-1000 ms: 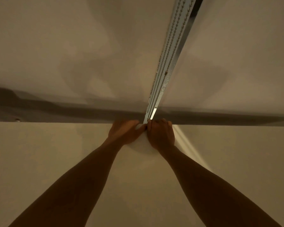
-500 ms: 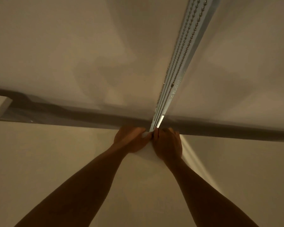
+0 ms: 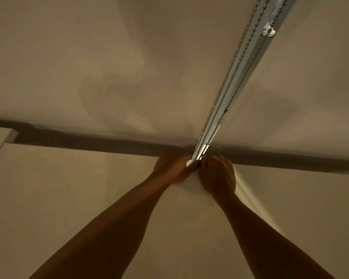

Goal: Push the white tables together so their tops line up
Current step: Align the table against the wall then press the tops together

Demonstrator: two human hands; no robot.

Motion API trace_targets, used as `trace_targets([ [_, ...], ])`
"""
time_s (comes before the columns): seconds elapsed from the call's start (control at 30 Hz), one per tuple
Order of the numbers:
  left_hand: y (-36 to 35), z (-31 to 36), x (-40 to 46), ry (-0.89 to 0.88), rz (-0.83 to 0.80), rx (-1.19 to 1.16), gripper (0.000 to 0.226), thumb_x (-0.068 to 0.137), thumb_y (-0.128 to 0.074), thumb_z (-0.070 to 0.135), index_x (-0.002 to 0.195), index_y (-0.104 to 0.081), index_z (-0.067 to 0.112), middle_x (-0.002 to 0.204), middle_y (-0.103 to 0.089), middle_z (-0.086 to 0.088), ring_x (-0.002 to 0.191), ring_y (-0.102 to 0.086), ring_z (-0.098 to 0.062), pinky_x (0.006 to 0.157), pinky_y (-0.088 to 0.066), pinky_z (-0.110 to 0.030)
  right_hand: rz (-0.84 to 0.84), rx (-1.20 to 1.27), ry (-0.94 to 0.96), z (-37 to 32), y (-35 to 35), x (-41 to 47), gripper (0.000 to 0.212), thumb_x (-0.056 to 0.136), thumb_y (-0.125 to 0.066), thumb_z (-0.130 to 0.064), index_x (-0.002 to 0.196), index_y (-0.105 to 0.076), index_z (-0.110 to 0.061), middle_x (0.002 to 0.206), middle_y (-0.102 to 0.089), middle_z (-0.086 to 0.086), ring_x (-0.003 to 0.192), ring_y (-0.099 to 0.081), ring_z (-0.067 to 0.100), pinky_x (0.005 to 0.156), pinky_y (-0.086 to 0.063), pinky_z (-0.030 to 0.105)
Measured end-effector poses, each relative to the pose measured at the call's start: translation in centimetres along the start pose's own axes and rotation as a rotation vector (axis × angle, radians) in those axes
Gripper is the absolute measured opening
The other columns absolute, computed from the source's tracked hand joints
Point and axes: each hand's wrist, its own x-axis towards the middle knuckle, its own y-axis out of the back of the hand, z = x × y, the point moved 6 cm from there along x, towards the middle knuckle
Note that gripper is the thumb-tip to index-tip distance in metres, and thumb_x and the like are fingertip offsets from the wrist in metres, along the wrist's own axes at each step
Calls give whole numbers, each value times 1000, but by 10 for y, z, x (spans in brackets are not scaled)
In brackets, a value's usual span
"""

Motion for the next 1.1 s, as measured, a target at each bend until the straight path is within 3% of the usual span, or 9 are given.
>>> trace_targets([
  [0.13, 3, 3, -2, -29, 101, 5, 51, 95, -36, 66, 95, -67, 25, 97, -74, -3, 92, -68, -28, 74, -47, -34, 25, -26, -13, 0, 0, 2, 48, 101, -32, -35, 76, -67, -16, 77, -68, 3, 79, -58, 24, 77, -40, 37],
  [0.3, 5, 3, -5, 47, 149, 23, 65, 89, -28, 71, 87, -69, 21, 87, -74, -3, 83, -68, -26, 72, -53, -36, 46, -26, 10, -2, 2, 1, 49, 98, -29, -34, 74, -67, -16, 75, -68, 3, 76, -58, 24, 74, -40, 37],
  [0.4, 7, 3, -7, 47, 216, 55, 59, 92, -36, 65, 79, -70, 18, 84, -72, -2, 86, -63, -26, 78, -50, -37, 94, 34, 36, -3, 6, 0, 43, 97, -34, -33, 74, -65, -15, 75, -66, 5, 77, -55, 25, 72, -41, 38],
  [0.6, 11, -1, -26, 174, 363, 148, 27, 92, -43, 35, 105, -64, 23, 109, -57, -2, 101, -48, -27, 87, -40, -41, 207, -52, 201, -11, 12, -10, 21, 94, -48, -25, 82, -59, -13, 79, -60, 7, 76, -54, 27, 72, -42, 40],
  [0.7, 3, -6, -52, 225, 322, 83, 39, 97, -38, 36, 129, -56, 24, 134, -49, -5, 124, -45, -32, 105, -34, -45, 133, -55, 138, -11, 8, -11, 18, 96, -50, -29, 87, -58, -15, 81, -68, 8, 71, -62, 27, 70, -52, 41],
  [0.77, -8, -7, -78, 163, 265, 134, 55, 101, -29, 49, 149, -41, 26, 157, -34, -10, 146, -27, -35, 118, -20, -54, 108, -83, 73, -13, 7, -20, 19, 95, -46, -29, 97, -59, -15, 91, -68, 9, 83, -62, 29, 77, -52, 44],
  [0.83, -15, -12, -106, 143, 212, 156, 63, 101, -24, 57, 157, -25, 28, 166, -17, -7, 154, -8, -31, 120, -10, -58, 115, -157, 61, -20, 6, -44, 29, 94, -45, -28, 115, -57, -13, 105, -62, 13, 97, -55, 33, 84, -46, 46],
  [1.0, -14, -25, -183, 175, 188, 127, 64, 100, -22, 63, 157, -20, 33, 167, -12, 0, 154, -5, -26, 123, -7, -54, 88, -130, 157, -49, -8, -138, 51, 99, -41, -33, 146, -41, -14, 148, -42, 17, 138, -36, 37, 115, -28, 52],
  [1.1, -12, -39, -238, 204, 176, 119, 62, 100, -20, 63, 156, -22, 36, 167, -14, 3, 154, -8, -25, 123, -11, -54, 27, -106, 148, -68, -18, -184, 56, 98, -30, -37, 150, -36, -17, 157, -32, 17, 146, -24, 39, 119, -21, 55],
])
